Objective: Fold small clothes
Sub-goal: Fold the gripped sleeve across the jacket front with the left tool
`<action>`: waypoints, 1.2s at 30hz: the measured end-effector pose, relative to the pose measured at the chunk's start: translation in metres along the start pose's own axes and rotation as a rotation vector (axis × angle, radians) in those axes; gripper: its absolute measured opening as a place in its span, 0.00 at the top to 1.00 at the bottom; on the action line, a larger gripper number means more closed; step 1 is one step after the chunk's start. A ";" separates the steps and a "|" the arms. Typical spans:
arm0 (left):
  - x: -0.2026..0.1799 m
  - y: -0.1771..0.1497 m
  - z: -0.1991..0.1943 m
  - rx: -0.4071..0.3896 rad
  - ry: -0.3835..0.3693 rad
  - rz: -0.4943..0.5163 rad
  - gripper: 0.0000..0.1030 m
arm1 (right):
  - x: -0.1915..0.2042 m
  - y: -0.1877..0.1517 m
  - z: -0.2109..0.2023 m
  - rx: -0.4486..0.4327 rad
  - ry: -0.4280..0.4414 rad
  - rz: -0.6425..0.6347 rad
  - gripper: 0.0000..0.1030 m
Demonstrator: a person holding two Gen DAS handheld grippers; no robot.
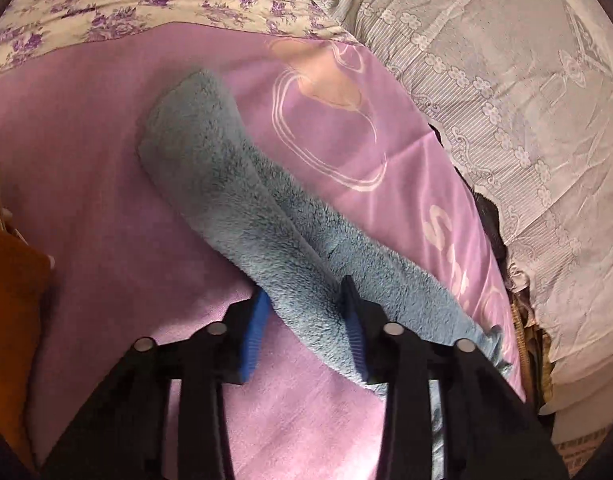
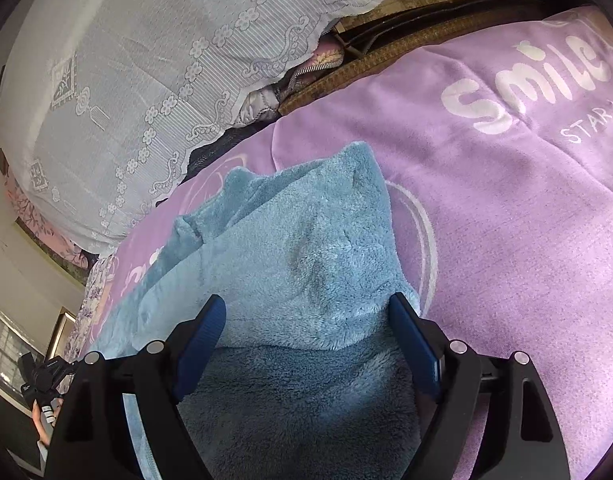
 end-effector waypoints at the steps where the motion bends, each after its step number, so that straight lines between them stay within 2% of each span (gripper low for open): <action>1: 0.002 0.002 -0.003 -0.008 -0.023 -0.025 0.76 | 0.000 0.000 0.000 0.000 0.000 0.000 0.18; 4: -0.004 0.005 -0.024 -0.054 -0.077 -0.032 0.83 | 0.000 0.000 0.000 0.000 -0.001 0.000 0.18; 6: -0.024 0.006 -0.047 -0.115 -0.125 0.028 0.86 | 0.000 -0.001 -0.001 0.000 -0.001 0.001 0.18; 8: -0.043 0.005 -0.065 -0.184 -0.110 0.125 0.86 | 0.001 0.000 0.000 0.001 0.001 -0.002 0.17; 9: -0.047 0.004 -0.068 -0.203 -0.074 0.167 0.80 | 0.001 0.000 0.001 0.002 0.001 -0.004 0.17; 10: -0.048 0.003 -0.064 -0.201 -0.032 0.186 0.71 | 0.002 0.000 0.001 0.003 0.002 -0.005 0.17; 11: -0.041 0.003 -0.054 -0.177 0.003 0.167 0.55 | 0.002 0.000 0.001 0.003 0.002 -0.004 0.16; 12: -0.029 0.002 -0.043 -0.134 0.030 0.119 0.52 | 0.002 0.000 0.001 0.002 0.002 -0.003 0.16; 14: -0.006 -0.003 -0.029 -0.052 0.021 0.005 0.52 | 0.003 0.000 0.001 0.003 0.004 -0.002 0.16; 16: 0.000 -0.009 -0.032 -0.028 -0.049 -0.071 0.52 | 0.003 -0.001 0.002 0.003 0.004 -0.003 0.16; 19: -0.026 -0.021 -0.049 -0.056 -0.076 0.007 0.50 | 0.003 0.000 0.002 0.004 0.004 -0.007 0.14; 22: -0.043 -0.039 -0.055 -0.062 -0.076 0.057 0.38 | 0.004 0.000 0.003 0.006 0.004 -0.012 0.14; 26: -0.023 -0.040 -0.037 -0.038 -0.026 0.005 0.34 | 0.004 0.000 0.003 0.006 0.003 -0.013 0.13; 28: 0.001 -0.029 -0.020 -0.024 0.022 -0.074 0.35 | 0.004 0.000 0.003 0.006 0.004 -0.012 0.13; 30: 0.017 -0.015 -0.011 -0.040 0.006 -0.146 0.39 | 0.004 0.000 0.003 0.006 0.004 -0.012 0.13; 31: 0.021 -0.006 -0.013 -0.078 -0.003 -0.164 0.42 | 0.004 0.000 0.003 0.006 0.005 -0.011 0.13; 33: 0.025 0.005 -0.017 -0.125 0.016 -0.152 0.68 | 0.004 0.000 0.003 0.006 0.004 -0.012 0.13; 34: 0.027 0.006 -0.017 -0.121 0.020 -0.153 0.91 | 0.004 -0.001 0.003 0.007 0.003 -0.012 0.13; 36: 0.024 0.004 -0.018 -0.116 0.000 -0.152 0.93 | 0.004 0.000 0.004 0.007 0.002 -0.015 0.13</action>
Point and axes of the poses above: each gripper's, at about its wrist camera, not at the fingertips, and z roughly the way its jaws point, x to its left, y to its top, the point moved 4 cm from there along z, roughly the way its jaws point, and after that the axes turned 11 degrees about -y, right-handed, at the moved point
